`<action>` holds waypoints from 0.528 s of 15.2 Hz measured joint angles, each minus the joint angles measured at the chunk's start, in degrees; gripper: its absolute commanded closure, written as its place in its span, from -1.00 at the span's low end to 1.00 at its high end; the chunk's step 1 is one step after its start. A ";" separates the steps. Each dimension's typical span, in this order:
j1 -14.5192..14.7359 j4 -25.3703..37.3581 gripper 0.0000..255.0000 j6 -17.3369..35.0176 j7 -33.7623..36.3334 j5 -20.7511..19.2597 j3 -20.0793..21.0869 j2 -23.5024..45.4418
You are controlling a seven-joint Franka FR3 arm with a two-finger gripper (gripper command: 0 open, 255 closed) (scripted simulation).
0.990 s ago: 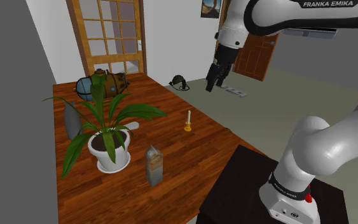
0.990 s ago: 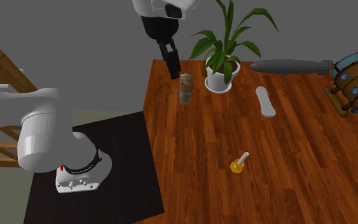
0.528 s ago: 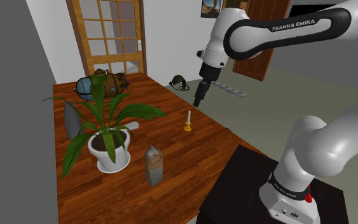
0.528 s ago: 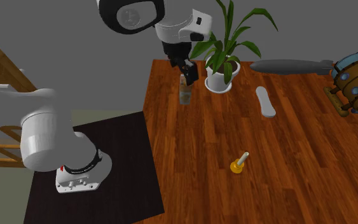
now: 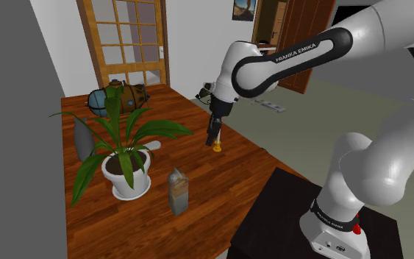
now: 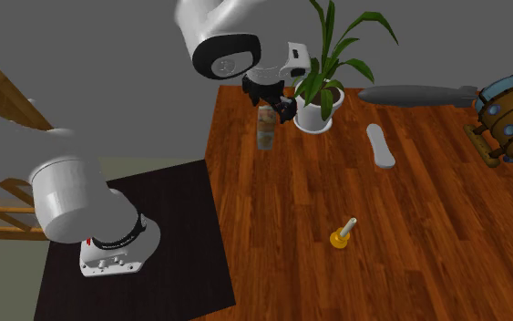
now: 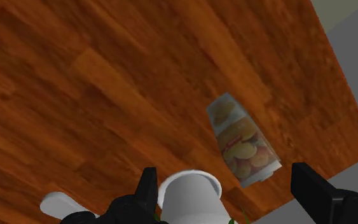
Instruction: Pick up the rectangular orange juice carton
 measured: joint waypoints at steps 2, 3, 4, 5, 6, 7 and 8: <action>2.42 0.59 -1.00 3.39 -4.74 2.31 -0.31 3.99; 3.47 0.71 -1.00 4.94 -7.45 3.58 -0.65 5.77; 4.37 1.14 -1.00 6.07 -10.49 4.85 -1.16 7.48; 5.45 1.13 -1.00 7.51 -13.24 6.27 -1.26 9.01; 6.42 1.32 -1.00 8.77 -16.16 7.77 -1.46 10.64; 7.39 2.38 -1.00 9.77 -19.15 9.37 -1.62 12.90; 8.48 3.18 -1.00 10.88 -21.71 11.01 -1.34 14.94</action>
